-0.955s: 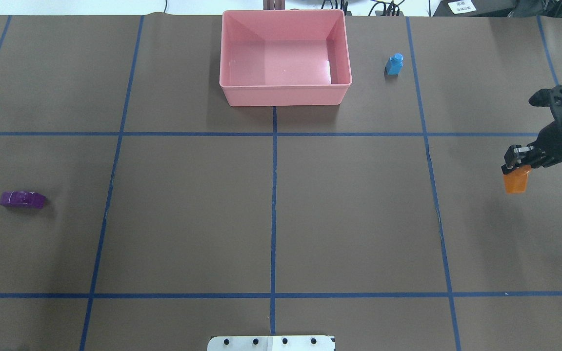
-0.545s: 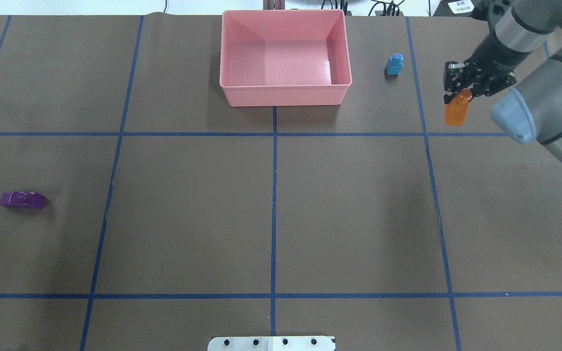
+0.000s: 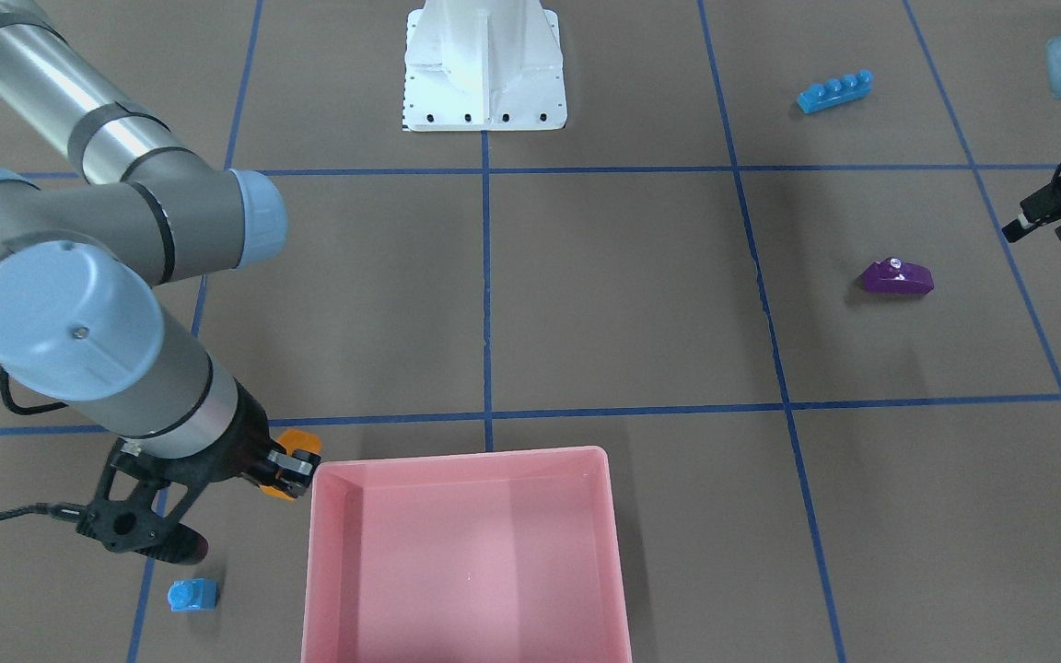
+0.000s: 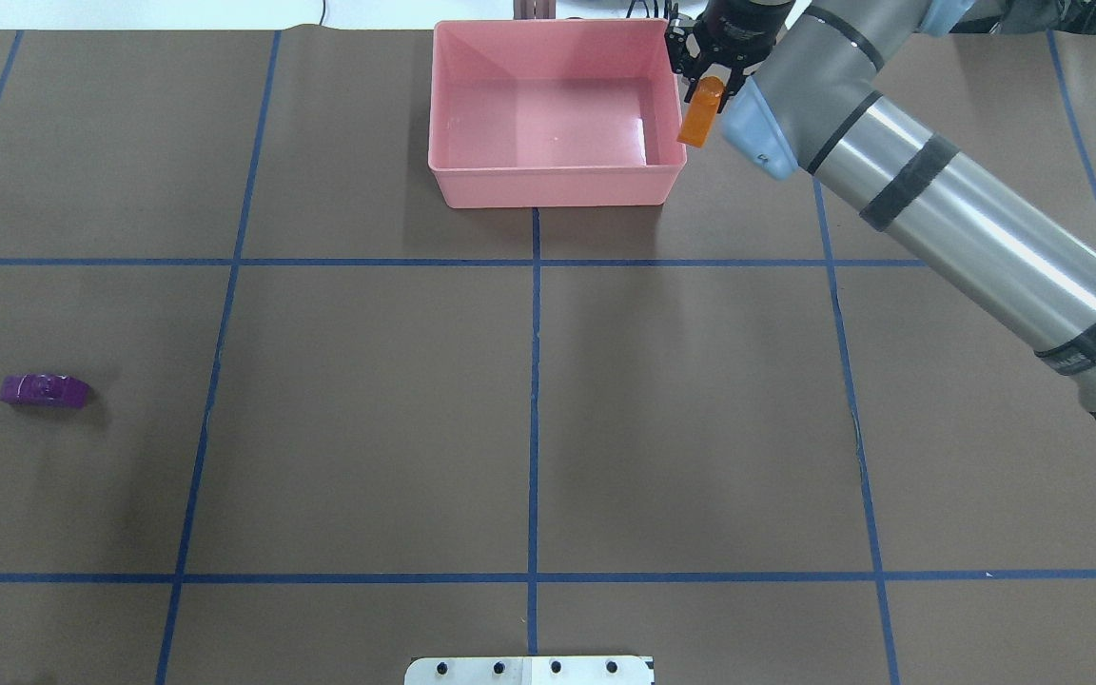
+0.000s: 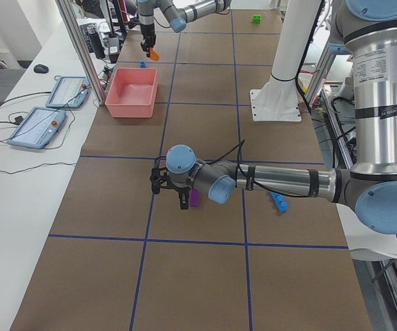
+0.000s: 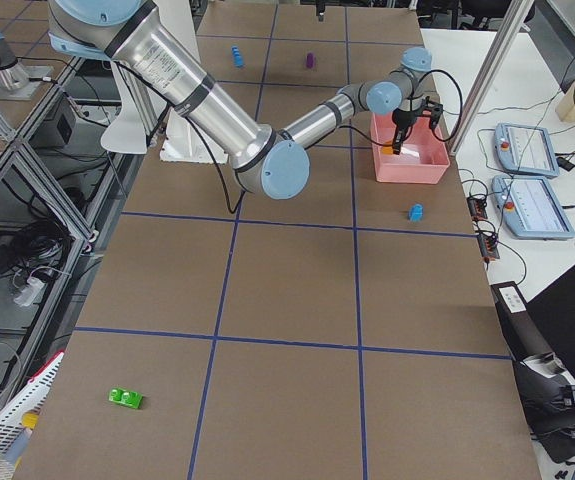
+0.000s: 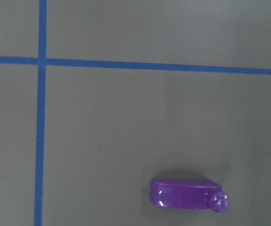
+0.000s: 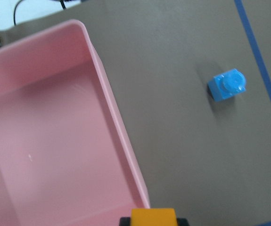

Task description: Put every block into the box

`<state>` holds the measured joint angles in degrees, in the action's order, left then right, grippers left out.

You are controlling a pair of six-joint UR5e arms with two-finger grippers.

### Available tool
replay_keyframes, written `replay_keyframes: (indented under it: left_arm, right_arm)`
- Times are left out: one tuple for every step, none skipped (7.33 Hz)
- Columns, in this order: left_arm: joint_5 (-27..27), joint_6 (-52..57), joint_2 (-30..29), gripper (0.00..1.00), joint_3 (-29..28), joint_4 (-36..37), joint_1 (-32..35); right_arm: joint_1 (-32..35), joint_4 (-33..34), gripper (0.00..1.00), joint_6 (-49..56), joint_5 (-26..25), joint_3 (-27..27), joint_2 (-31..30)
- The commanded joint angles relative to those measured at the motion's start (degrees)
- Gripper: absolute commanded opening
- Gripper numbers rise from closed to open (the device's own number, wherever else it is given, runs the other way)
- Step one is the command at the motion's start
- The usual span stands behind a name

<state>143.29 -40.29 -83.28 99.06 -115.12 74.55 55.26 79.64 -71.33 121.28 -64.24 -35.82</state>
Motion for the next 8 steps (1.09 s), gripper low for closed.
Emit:
replay_keyframes:
  left_arm:
    - [-0.2,-16.7,-3.4,1.0,0.0,0.2,-4.2]
    - [-2.1,-20.6,-3.4,1.0,0.0,0.0,-6.1]
    - [-4.5,-25.5,-3.4,1.0,0.0,-0.4,-8.9]
    - [-8.8,-29.1,-3.2,1.0,0.0,-0.4,-11.1]
    - [-10.3,-33.2,-3.1,1.0,0.0,-0.7,-12.0]
    - [-11.0,-33.4,-3.1,1.0,-0.2,-2.2,-12.1]
    - [-12.7,-33.6,-3.0,1.0,-0.6,-2.1,-12.2]
    - [-14.8,-38.0,-3.4,1.0,-0.6,-2.1,-12.8]
  right_arm:
    - [-2.9,-10.1,0.0,-7.7,-7.6,16.6,10.2]
    - [-4.2,-12.0,0.19,-8.3,-9.0,17.8,10.6]
    - [-5.0,-13.6,0.99,-8.6,-9.4,18.9,10.4]
    - [-5.0,-13.6,1.0,-8.6,-9.4,18.9,10.4]
    - [-4.8,-13.7,1.0,-8.6,-9.3,18.7,10.3]
    - [-3.9,-13.6,1.0,-8.5,-8.8,17.5,10.2]
    - [-3.6,-13.5,1.0,-8.4,-8.5,16.7,9.8]
    - [-3.2,-13.3,1.0,-8.3,-8.1,13.1,7.0]
